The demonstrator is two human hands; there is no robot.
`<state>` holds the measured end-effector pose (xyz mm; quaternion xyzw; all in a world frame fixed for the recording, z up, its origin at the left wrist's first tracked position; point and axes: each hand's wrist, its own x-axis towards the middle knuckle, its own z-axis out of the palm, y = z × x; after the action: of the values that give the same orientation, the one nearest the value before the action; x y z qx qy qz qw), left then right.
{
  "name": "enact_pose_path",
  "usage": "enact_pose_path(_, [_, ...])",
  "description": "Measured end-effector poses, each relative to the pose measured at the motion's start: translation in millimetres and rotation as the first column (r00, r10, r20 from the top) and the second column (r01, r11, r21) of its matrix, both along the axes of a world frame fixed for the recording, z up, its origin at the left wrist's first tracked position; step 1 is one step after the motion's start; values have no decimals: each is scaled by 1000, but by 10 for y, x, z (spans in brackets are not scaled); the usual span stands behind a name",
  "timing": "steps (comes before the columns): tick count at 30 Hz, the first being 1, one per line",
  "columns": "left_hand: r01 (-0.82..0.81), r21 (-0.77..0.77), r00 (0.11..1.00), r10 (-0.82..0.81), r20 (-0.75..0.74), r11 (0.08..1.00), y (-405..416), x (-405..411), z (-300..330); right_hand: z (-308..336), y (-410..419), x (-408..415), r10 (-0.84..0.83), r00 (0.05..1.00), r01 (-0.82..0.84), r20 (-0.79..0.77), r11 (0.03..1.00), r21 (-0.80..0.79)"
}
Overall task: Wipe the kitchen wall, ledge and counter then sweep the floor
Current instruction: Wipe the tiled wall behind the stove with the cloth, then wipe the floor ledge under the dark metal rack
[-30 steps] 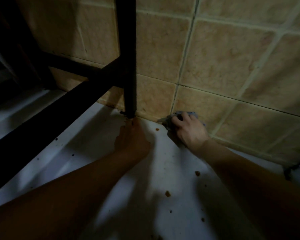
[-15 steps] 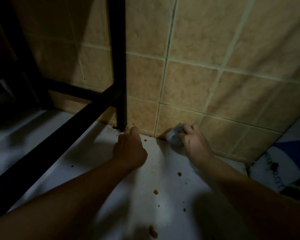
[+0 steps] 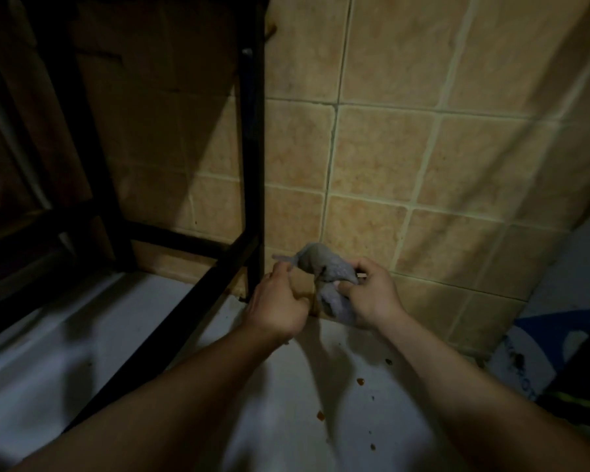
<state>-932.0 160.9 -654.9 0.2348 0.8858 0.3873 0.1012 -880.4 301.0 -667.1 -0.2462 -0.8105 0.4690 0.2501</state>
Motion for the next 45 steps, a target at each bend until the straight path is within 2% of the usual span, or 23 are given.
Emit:
enact_pose_path(4, [-64, 182, 992, 42, 122, 981, -28, -24, 195, 291, -142, -54, 96, 995, -100, -37, 986, -134])
enact_pose_path(8, [-109, 361, 962, 7, 273, 926, -85, -120, 456, 506, -306, -146, 180, 981, -191, -70, 957, -220])
enact_pose_path(11, [-122, 394, 941, -19, 337, 911, -165, -205, 572, 623, -437, -224, 240, 965, -260, -109, 930, -259])
enact_pose_path(15, [-178, 407, 914, -2, 405, 896, -305, -341, 668, 765, -552, -394, 331, 931, -365, -155, 807, -465])
enact_pose_path(20, [-240, 511, 927, 39, 373, 825, -389, -488, 738, 834, -695, -586, 424, 895, -441, -139, 792, -423])
enact_pose_path(22, [-257, 553, 934, 56, 354, 792, -432, -514, 748, 852, -721, -607, 411, 896, -443, -168, 797, -411])
enact_pose_path(25, [-305, 603, 917, 57, 394, 737, -483, -572, 760, 821, -734, -702, 328, 920, -392, -215, 779, -490])
enact_pose_path(28, [-382, 615, 889, 94, 447, 690, -480, -647, 760, 773, -701, -765, 262, 928, -372, -265, 705, -604])
enact_pose_path(31, [-402, 560, 894, 179, 410, 724, -440, -732, 759, 796, -653, -762, 251, 901, -432, -354, 592, -681])
enact_pose_path(33, [-399, 528, 869, 126, 478, 750, -385, -755, 782, 846, -638, -768, 218, 903, -426, -370, 559, -712])
enact_pose_path(34, [-397, 525, 844, 74, 531, 753, -356, -750, 804, 866, -629, -775, 207, 916, -398, -344, 583, -709])
enact_pose_path(36, [-397, 544, 809, 1, 588, 739, -313, -721, 867, 868, -601, -799, 221, 946, -323, -238, 707, -629])
enact_pose_path(39, [-417, 584, 812, -2, 583, 697, -282, -775, 906, 858, -546, -815, 217, 969, -245, -116, 826, -508])
enact_pose_path(42, [-440, 596, 825, 41, 563, 672, -259, -851, 918, 930, -522, -814, 181, 973, -227, -140, 830, -509])
enact_pose_path(45, [-484, 567, 843, 181, 507, 667, -259, -949, 895, 1025, -549, -860, 220, 948, -314, -230, 766, -561])
